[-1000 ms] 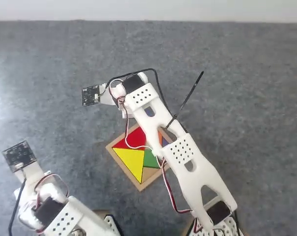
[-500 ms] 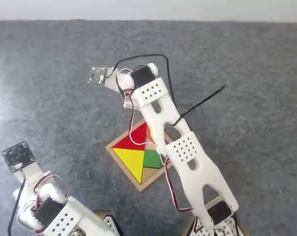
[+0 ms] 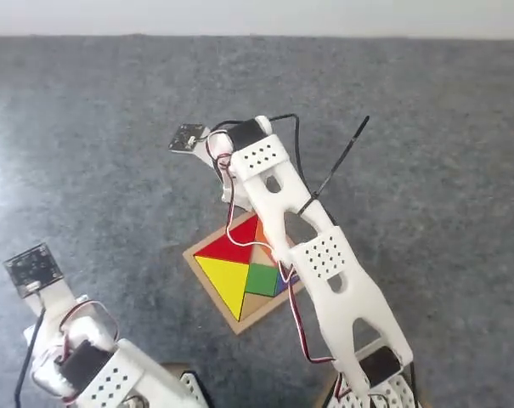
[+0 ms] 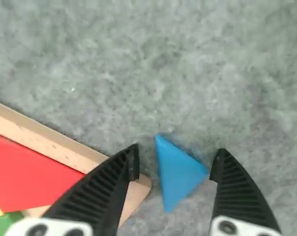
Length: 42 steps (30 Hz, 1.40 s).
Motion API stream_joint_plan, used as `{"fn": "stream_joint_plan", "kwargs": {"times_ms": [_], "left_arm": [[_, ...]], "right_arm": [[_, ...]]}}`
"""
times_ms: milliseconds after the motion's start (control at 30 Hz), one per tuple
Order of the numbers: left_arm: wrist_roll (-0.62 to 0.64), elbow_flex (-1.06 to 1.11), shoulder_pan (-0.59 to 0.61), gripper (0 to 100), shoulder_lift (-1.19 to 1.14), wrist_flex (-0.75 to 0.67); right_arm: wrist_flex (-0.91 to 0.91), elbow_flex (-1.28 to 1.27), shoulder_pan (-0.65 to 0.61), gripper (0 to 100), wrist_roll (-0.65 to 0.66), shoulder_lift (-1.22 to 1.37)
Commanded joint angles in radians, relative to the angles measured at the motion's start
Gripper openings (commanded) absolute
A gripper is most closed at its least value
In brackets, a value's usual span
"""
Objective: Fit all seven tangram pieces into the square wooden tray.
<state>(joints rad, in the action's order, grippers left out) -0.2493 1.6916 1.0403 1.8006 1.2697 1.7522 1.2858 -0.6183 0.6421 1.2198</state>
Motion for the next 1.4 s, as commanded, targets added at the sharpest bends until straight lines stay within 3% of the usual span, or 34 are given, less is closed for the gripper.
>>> {"fn": "stream_joint_plan", "kwargs": {"times_ms": [0, 367, 567, 1000, 1200, 1267, 1367], "left_arm": [[-0.008, -0.016, 0.006, 1, 0.018, 0.000], [-0.008, -0.016, 0.006, 1, 0.018, 0.000], [-0.008, -0.016, 0.006, 1, 0.018, 0.000], [-0.008, -0.016, 0.006, 1, 0.018, 0.000], [-0.008, -0.016, 0.006, 1, 0.018, 0.000], [-0.008, -0.016, 0.006, 1, 0.018, 0.000], [-0.008, -0.016, 0.006, 1, 0.018, 0.000]], "right_arm": [[0.039, -0.005, 0.019, 25.1, -0.011, -0.070], [0.045, -0.005, 0.065, 24.7, 0.058, -0.013], [0.045, -0.005, 0.064, 16.3, 0.058, -0.010], [0.042, 0.005, 0.076, 16.1, 0.061, -0.018], [0.042, 0.005, 0.044, 21.5, 0.256, -0.018], [0.042, -0.002, 0.039, 25.5, 0.285, -0.015], [0.042, -0.003, 0.033, 23.6, 0.313, -0.008]]}}
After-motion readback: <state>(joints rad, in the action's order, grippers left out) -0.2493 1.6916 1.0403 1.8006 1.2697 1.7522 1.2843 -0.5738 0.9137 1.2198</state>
